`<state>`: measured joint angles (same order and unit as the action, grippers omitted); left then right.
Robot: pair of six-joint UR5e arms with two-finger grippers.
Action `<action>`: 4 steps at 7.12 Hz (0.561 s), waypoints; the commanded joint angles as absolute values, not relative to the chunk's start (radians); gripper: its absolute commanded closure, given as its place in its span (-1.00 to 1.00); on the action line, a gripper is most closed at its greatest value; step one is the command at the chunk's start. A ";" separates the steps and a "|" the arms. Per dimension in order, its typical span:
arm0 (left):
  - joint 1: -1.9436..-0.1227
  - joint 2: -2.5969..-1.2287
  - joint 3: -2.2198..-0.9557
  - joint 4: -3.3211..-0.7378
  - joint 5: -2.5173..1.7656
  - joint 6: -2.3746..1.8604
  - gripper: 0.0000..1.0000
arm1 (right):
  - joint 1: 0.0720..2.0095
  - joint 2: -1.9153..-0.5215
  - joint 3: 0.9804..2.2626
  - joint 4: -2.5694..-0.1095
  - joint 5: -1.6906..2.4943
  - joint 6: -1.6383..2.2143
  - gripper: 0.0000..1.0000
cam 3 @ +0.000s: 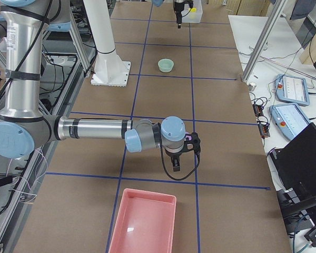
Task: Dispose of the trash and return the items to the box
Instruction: 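Reach the left gripper to the pale green bowl and grip its rim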
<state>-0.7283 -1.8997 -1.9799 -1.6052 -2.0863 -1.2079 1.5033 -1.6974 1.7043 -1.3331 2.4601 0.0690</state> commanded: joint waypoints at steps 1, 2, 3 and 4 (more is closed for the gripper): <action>-0.562 -1.997 -1.919 -1.608 -2.003 -1.376 -0.96 | 1.502 -1.698 1.704 -1.327 2.457 0.069 -1.00; -0.545 -2.053 -1.849 -1.612 -1.962 -1.393 -0.95 | 1.500 -1.698 1.704 -1.327 2.459 0.069 -1.00; -0.519 -2.087 -1.789 -1.626 -1.938 -1.410 -0.93 | 1.502 -1.698 1.706 -1.327 2.462 0.069 -1.00; -0.514 -2.111 -1.751 -1.655 -1.936 -1.413 -0.84 | 1.500 -1.698 1.704 -1.327 2.461 0.069 -1.00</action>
<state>-0.5310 -2.0724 -1.8102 -1.6277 -1.9515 -1.3991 1.5011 -1.6981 1.7048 -1.3270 2.4604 0.0690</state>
